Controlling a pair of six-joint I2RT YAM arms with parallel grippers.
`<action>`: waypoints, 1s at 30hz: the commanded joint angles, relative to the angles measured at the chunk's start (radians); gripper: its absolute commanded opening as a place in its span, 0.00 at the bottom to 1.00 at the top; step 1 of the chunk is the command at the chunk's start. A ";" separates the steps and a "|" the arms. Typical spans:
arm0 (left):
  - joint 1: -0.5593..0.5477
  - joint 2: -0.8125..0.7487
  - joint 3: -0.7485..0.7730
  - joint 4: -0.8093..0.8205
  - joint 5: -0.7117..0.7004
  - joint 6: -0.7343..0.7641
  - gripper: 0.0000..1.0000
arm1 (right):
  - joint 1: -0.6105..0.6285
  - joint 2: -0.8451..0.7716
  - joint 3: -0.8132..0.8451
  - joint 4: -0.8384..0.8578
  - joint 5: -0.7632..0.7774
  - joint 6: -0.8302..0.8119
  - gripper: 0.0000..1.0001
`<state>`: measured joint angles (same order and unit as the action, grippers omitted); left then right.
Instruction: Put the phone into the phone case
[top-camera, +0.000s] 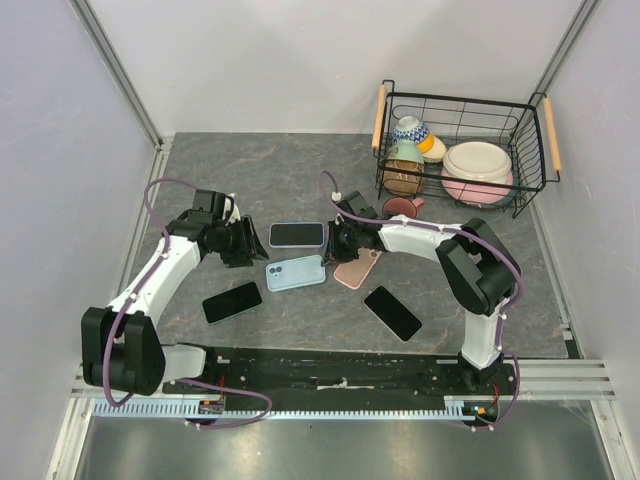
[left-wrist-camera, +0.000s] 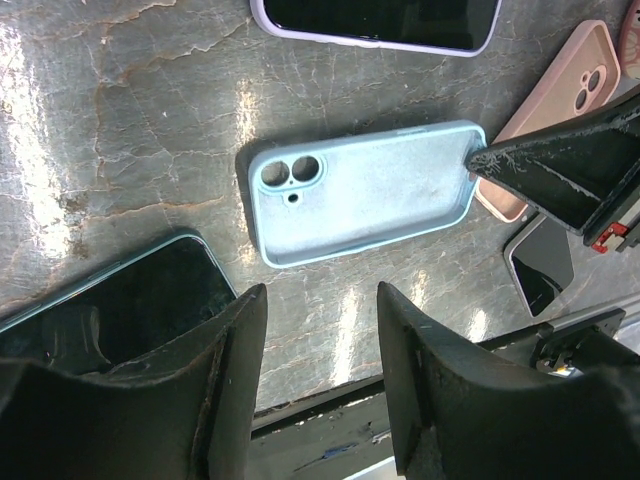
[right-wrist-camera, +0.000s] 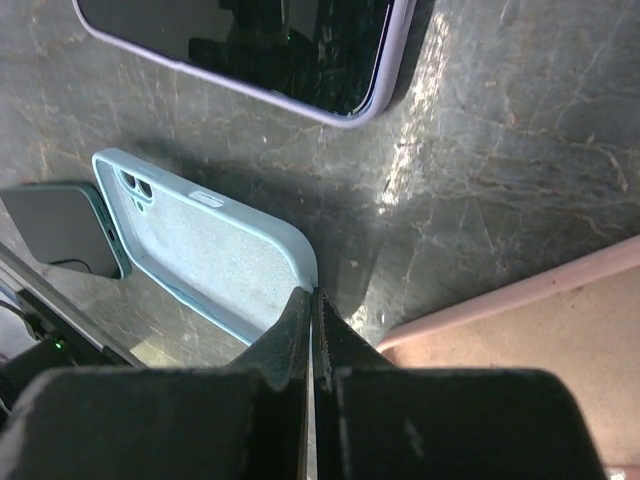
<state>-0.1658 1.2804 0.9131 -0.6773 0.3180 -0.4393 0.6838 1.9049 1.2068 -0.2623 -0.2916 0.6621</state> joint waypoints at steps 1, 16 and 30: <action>0.000 0.010 0.020 0.028 0.020 0.042 0.55 | -0.012 0.023 -0.016 0.141 -0.003 0.092 0.00; 0.000 0.046 0.047 0.025 0.029 0.060 0.54 | -0.023 0.056 -0.105 0.318 0.045 0.223 0.00; 0.000 0.059 0.043 0.028 0.030 0.071 0.54 | -0.023 -0.052 -0.067 0.190 0.121 0.068 0.74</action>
<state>-0.1658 1.3331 0.9234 -0.6765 0.3241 -0.4126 0.6643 1.9259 1.1263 0.0002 -0.2333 0.8009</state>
